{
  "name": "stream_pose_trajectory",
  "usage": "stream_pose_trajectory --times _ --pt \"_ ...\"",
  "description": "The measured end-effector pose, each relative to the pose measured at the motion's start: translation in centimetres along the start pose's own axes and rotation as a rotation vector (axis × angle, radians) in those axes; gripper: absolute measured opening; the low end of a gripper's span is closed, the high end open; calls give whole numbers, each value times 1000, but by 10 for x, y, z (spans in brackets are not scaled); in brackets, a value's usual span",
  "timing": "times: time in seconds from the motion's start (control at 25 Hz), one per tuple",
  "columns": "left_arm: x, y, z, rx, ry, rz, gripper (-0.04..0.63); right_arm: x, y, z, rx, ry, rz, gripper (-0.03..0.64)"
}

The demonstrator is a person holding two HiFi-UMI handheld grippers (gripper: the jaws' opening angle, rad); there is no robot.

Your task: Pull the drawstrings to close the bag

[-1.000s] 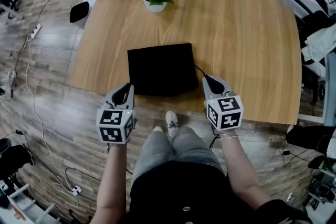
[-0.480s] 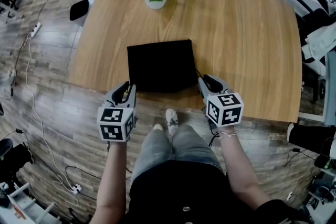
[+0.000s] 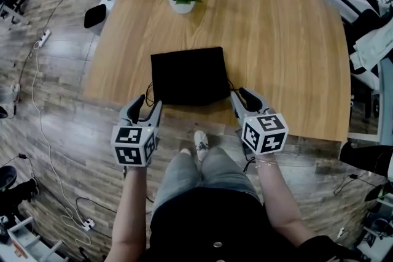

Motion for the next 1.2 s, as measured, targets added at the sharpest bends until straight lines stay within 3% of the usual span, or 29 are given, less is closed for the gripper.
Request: stream_pose_trajectory --times 0.48,0.88,1.2 --pt "-46 11 -24 -87 189 73 190 -40 -32 -16 35 124 -82 98" --pt "-83 31 -44 -44 315 103 106 -81 -71 -32 26 227 -175 92" --pt "-102 42 -48 -15 355 100 48 -102 -99 -38 -8 270 -235 70"
Point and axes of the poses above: the fingertips, and each gripper's own axes: x forward along the fingers, y to its right, z out of its underside, the point moved 9 cm from there along -x, backward along the fingers, and after that the axes turned 11 degrees about x, right-handed, at the moved point
